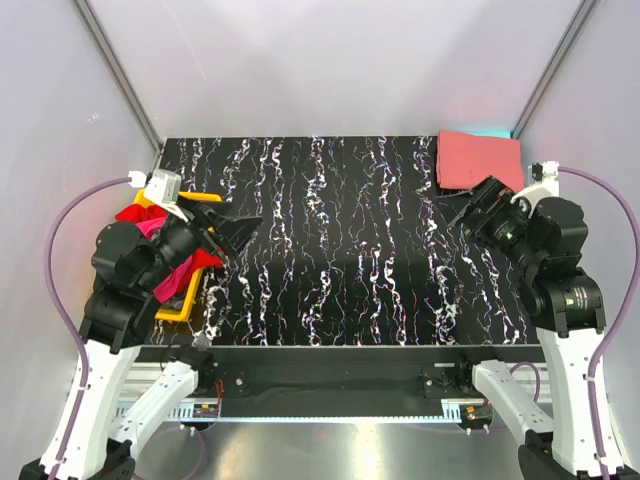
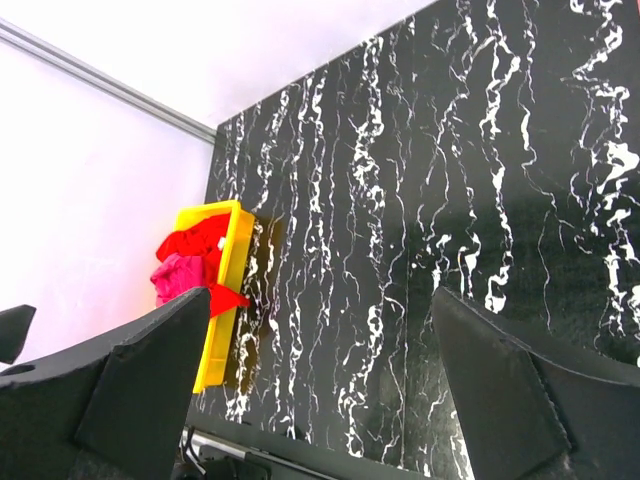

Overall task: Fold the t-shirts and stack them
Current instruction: Grab the tshirt from the pile

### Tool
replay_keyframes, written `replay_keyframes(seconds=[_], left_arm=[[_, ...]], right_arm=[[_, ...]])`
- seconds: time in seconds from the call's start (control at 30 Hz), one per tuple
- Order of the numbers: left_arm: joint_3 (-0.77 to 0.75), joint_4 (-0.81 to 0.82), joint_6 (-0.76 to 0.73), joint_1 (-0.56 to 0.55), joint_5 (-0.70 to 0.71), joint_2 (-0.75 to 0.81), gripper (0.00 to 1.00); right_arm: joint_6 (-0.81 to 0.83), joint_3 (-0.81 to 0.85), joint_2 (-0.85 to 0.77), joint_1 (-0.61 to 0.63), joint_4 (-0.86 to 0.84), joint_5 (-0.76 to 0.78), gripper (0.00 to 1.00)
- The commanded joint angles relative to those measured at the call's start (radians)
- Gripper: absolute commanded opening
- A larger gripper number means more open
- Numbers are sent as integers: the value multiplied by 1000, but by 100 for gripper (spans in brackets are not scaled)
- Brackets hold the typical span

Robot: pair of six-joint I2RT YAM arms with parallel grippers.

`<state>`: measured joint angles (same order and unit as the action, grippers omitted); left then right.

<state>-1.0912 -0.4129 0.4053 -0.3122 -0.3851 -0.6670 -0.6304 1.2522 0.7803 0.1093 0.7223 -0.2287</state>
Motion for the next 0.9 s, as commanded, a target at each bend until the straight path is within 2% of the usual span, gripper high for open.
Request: replay_keyframes(seconds=[0.0, 0.07, 0.17, 0.2, 0.23, 0.3, 0.37, 0.47, 0.63, 0.7, 0.77, 0.8, 0.87], left_arm=[[13, 33, 18, 2, 4, -26, 99], [16, 7, 18, 2, 85, -67, 99], [10, -84, 47, 7, 383, -167, 99], [-2, -174, 64, 18, 610, -204, 99], [-13, -211, 73, 39, 702, -241, 99], [-13, -275, 134, 161, 873, -342, 99], [13, -291, 225, 295, 910, -400, 99], [54, -323, 326, 393, 920, -538, 96], [137, -224, 349, 435, 878, -605, 92], [129, -207, 337, 441, 871, -628, 79], [84, -207, 311, 441, 858, -644, 53], [55, -225, 305, 441, 832, -646, 25], [-65, -244, 268, 435, 772, -613, 10]], right_arm=[[15, -7, 2, -3, -26, -18, 100], [23, -11, -3, -5, -18, -11, 100], [24, -36, -16, -3, -21, -6, 100], [21, -54, -22, -3, -30, -9, 100], [20, -63, -27, -3, -37, -11, 100], [14, -94, -44, -3, -50, -34, 100], [11, -114, -53, -3, -63, -55, 100], [15, -138, -62, -3, -75, -99, 100], [20, -160, -67, -2, -98, -138, 100], [21, -158, -62, -3, -92, -138, 100], [20, -151, -62, 1, -95, -136, 100], [17, -148, -64, 1, -95, -135, 100], [14, -140, -65, 3, -95, -133, 100]])
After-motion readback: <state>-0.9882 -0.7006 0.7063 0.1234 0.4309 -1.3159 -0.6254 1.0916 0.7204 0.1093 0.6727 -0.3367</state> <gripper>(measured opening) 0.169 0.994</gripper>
